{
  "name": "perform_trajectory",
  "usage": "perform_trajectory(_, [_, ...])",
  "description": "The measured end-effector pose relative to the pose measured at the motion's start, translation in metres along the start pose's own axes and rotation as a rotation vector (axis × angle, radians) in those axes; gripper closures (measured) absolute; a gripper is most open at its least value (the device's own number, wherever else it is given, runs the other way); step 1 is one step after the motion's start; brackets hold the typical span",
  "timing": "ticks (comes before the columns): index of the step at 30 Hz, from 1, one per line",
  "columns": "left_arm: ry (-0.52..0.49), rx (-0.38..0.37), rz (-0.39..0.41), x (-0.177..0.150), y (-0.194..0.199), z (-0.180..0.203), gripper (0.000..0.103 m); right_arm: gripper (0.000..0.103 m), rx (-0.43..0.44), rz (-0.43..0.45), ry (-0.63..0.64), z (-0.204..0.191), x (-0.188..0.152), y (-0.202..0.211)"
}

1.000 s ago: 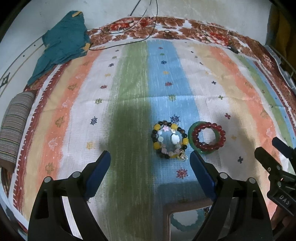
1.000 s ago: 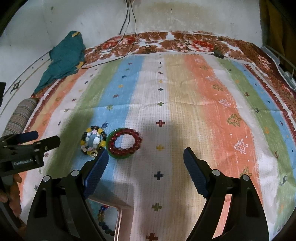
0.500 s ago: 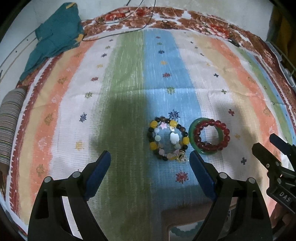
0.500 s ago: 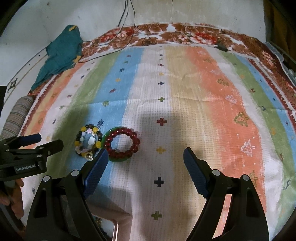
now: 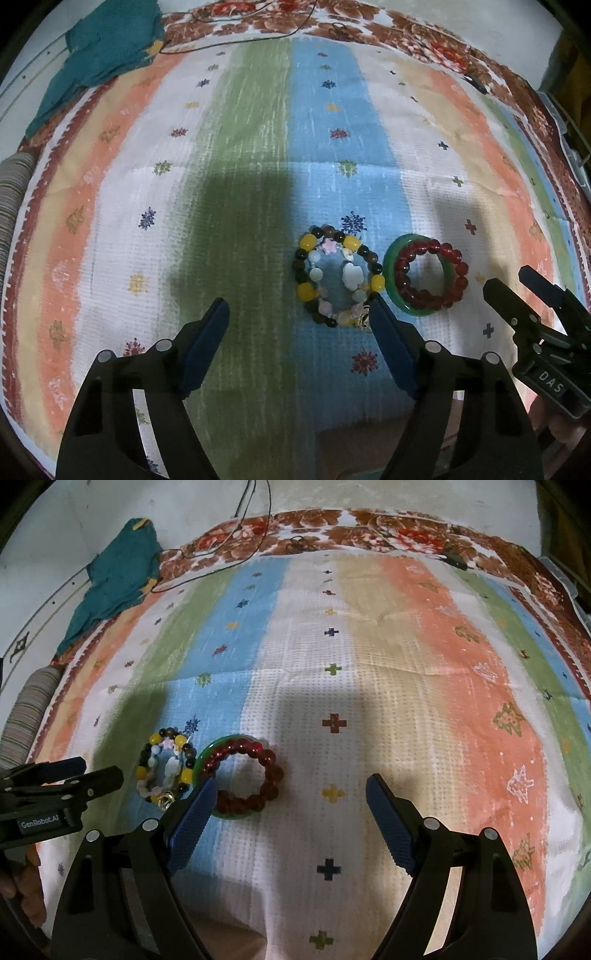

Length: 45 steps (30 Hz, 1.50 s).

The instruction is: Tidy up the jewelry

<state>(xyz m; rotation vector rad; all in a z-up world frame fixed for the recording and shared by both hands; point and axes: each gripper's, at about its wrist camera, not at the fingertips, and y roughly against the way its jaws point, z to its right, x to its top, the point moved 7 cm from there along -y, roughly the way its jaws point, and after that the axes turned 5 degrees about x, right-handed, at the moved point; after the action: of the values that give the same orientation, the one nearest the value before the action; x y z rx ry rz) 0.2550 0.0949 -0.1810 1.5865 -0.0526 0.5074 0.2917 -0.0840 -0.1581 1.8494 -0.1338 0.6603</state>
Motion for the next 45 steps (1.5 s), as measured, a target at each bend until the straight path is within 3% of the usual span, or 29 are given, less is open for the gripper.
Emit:
perform_trajectory(2, [-0.004,0.000,-0.014,-0.001,-0.004,0.001,0.036,0.020,-0.001,-0.010,-0.001,0.001,0.000,-0.005])
perform_trajectory(8, [-0.025,0.012,-0.037,-0.002,-0.015,0.003,0.036,0.032,-0.005,-0.057,0.000,0.005,-0.004,-0.022])
perform_trajectory(12, [-0.032,0.007,-0.053,-0.001,-0.022,0.006,0.045,0.049,-0.005,-0.077,-0.001,0.006,-0.006,-0.030])
perform_trajectory(15, [-0.044,0.005,-0.063,0.000,-0.027,0.009,0.046,0.055,-0.001,-0.088,-0.002,0.006,-0.007,-0.033])
perform_trajectory(18, [-0.055,0.008,-0.079,-0.001,-0.035,0.009,0.047,0.068,0.005,-0.097,0.000,0.005,-0.008,-0.035])
perform_trajectory(23, [-0.058,0.011,-0.093,-0.004,-0.039,0.008,0.065,0.081,0.019,-0.106,0.007,0.003,-0.011,-0.037])
perform_trajectory(25, [-0.053,0.010,-0.093,-0.004,-0.037,0.006,0.078,0.090,0.016,-0.101,0.016,0.001,-0.010,-0.036])
perform_trajectory(30, [-0.059,-0.002,-0.090,-0.004,-0.034,0.008,0.091,0.099,0.001,-0.086,0.028,0.001,-0.009,-0.033])
perform_trajectory(45, [-0.042,-0.023,-0.066,0.002,-0.022,0.005,0.093,0.102,0.036,-0.068,-0.029,0.009,-0.001,-0.025])
